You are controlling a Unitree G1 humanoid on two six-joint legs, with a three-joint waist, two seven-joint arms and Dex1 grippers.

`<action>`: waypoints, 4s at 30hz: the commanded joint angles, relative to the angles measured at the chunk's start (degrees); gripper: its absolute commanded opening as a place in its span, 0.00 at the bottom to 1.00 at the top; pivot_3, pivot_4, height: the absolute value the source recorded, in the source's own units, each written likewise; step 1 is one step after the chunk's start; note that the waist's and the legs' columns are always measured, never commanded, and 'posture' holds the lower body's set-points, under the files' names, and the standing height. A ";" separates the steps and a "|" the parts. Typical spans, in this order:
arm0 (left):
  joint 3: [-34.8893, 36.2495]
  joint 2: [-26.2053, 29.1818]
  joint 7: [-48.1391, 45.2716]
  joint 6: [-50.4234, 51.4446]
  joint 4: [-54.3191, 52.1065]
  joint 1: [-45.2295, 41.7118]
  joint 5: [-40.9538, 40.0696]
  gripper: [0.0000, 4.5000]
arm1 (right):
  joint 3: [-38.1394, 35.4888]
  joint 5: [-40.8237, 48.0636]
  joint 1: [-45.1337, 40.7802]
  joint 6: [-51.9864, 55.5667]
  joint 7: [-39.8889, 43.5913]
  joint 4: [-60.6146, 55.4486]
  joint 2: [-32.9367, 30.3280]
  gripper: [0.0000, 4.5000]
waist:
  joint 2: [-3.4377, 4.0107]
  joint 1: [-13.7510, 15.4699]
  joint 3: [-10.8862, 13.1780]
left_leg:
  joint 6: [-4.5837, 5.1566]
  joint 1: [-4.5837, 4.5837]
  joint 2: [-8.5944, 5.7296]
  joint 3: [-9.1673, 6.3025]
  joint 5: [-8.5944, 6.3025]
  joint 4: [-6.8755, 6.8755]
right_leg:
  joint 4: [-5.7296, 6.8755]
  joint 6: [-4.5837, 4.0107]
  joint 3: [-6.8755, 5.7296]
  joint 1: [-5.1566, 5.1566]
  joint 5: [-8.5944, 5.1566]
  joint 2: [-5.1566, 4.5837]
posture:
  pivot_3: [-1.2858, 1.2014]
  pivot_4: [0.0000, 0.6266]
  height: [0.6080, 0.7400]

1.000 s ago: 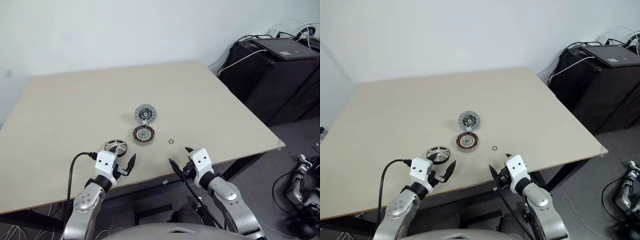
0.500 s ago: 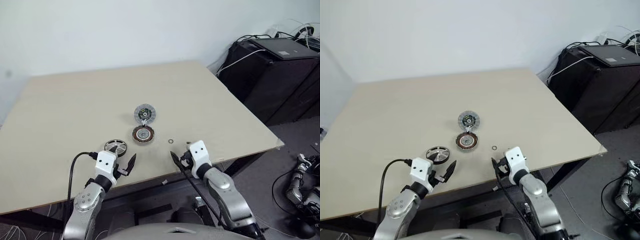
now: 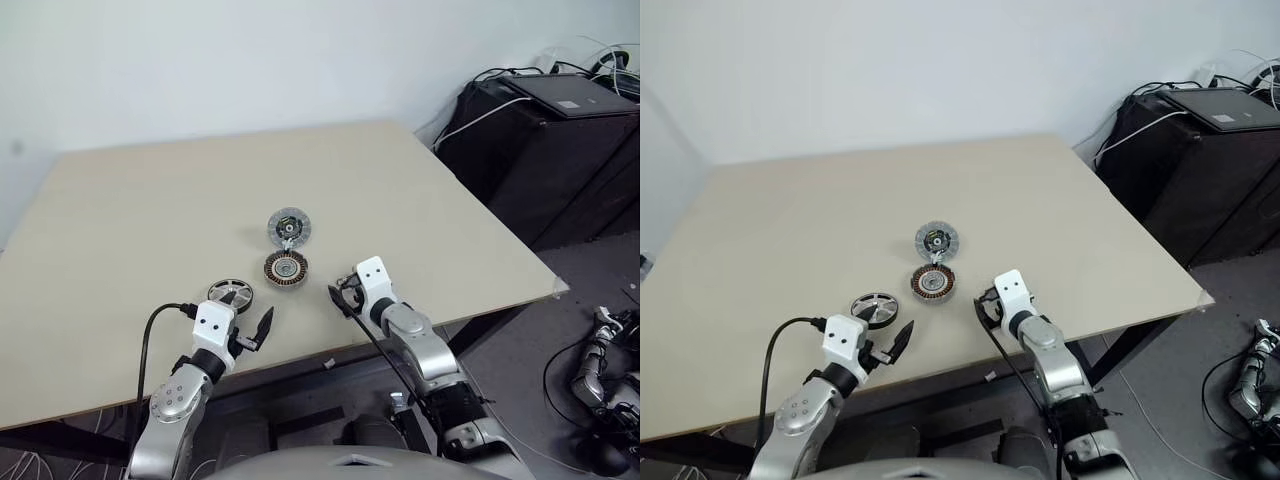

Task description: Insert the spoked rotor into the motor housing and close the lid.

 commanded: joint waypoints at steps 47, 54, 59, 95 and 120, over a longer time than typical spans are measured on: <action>-0.29 -0.76 0.58 -1.03 -0.97 -0.14 0.18 1.00 | 7.67 -1.93 -10.45 0.49 6.33 -0.22 6.63 0.15 | 0.19 -0.98 -0.15 | -0.22 0.09 0.07 0.04 -0.13 -0.04 | 0.11 -0.03 0.22 -0.08 -0.01 0.18 | 0.52 0.00 1.00; -0.05 -1.05 1.34 -1.41 -1.57 0.99 0.19 1.00 | 8.09 -3.53 -16.07 -3.45 5.80 11.43 8.48 0.15 | 0.19 -1.12 -0.13 | -0.03 0.08 0.06 0.07 -0.02 -0.03 | 0.11 -0.03 0.24 -0.08 0.00 0.19 | 0.52 0.00 1.00; 0.03 -1.25 1.91 -1.66 -2.21 2.13 0.25 1.00 | 7.14 -3.78 -20.17 -6.51 5.42 19.61 9.81 0.15 | 0.20 -1.18 -0.12 | -0.04 0.09 0.08 0.06 -0.02 -0.04 | 0.12 -0.04 0.25 -0.09 0.00 0.23 | 0.52 0.00 1.00; 0.40 -2.10 4.34 -3.18 -3.18 4.36 0.28 1.00 | 3.48 -4.54 -29.69 -14.46 6.25 37.89 12.95 0.59 | 0.27 -1.26 -0.08 | -0.10 0.08 0.11 0.08 -0.06 -0.05 | 0.15 -0.04 0.28 -0.13 0.00 0.25 | 0.52 0.00 1.00; -0.67 -2.19 3.14 -2.51 -1.58 2.25 0.19 1.00 | 13.53 -12.48 -23.15 4.85 5.58 12.96 11.95 0.00 | 0.27 -1.18 -0.07 | -0.23 0.04 0.12 0.02 -0.12 -0.04 | 0.21 -0.09 0.28 -0.22 -0.01 0.32 | 0.52 0.00 1.00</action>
